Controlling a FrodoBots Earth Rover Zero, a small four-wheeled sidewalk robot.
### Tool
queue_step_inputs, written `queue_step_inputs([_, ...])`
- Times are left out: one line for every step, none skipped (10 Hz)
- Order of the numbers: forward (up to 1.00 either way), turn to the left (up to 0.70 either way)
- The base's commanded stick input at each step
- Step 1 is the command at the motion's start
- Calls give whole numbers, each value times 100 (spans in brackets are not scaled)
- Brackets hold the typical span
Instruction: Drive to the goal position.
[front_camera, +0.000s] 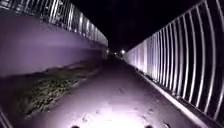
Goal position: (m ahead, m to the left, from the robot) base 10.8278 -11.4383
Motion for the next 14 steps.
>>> queue_step_inputs([70, 0])
queue_step_inputs([70, 0])
queue_step_inputs([70, 0])
queue_step_inputs([70, 0])
queue_step_inputs([70, 0])
queue_step_inputs([70, 0])
queue_step_inputs([70, 0])
queue_step_inputs([70, 0])
queue_step_inputs([70, 0])
queue_step_inputs([70, 0])
queue_step_inputs([70, 0])
queue_step_inputs([70, 0])
queue_step_inputs([70, 0])
queue_step_inputs([70, 0])
